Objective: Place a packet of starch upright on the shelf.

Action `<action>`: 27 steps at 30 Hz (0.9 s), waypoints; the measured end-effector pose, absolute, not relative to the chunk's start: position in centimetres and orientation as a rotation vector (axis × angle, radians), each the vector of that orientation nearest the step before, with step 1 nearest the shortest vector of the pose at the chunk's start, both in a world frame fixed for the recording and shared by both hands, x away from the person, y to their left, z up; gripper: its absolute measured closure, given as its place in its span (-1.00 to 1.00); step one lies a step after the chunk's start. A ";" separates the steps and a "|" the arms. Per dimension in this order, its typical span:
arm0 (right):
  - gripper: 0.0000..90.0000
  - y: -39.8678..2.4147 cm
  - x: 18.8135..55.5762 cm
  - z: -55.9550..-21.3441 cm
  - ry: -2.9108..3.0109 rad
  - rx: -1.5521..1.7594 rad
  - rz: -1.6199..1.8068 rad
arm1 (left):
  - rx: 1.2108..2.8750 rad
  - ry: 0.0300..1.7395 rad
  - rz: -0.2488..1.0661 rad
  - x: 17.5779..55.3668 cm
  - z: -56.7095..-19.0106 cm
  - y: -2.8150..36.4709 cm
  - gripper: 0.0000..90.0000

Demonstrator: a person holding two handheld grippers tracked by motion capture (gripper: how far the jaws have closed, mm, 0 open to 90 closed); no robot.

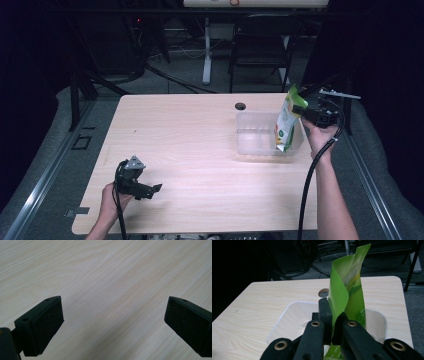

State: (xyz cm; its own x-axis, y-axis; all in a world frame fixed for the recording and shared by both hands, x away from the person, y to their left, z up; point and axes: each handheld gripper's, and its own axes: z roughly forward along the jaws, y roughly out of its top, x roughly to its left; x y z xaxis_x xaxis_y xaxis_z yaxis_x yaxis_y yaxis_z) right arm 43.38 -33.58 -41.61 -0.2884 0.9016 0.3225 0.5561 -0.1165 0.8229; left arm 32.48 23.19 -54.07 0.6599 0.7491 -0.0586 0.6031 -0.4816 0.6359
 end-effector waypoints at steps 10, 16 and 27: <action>1.00 -33.2 43.5 -42.2 1.845 1.608 1.356 | 2.244 1.041 0.304 32.4 -54.0 23.2 -0.95; 1.00 -33.2 43.5 -42.6 1.851 1.619 1.351 | 2.246 1.037 0.304 32.5 -54.0 23.2 -0.95; 1.00 -33.2 43.1 -43.1 1.910 1.592 1.280 | 2.238 1.060 0.312 32.5 -54.2 23.3 -0.95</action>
State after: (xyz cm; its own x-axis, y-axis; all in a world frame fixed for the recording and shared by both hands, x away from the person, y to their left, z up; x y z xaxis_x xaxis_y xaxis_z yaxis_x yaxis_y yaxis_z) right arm 43.12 -33.18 -43.10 -0.3118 0.9094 0.2751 0.5998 -0.0361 0.7993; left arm 32.54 23.31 -54.19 0.6475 0.7601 -0.0539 0.6097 -0.4743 0.6350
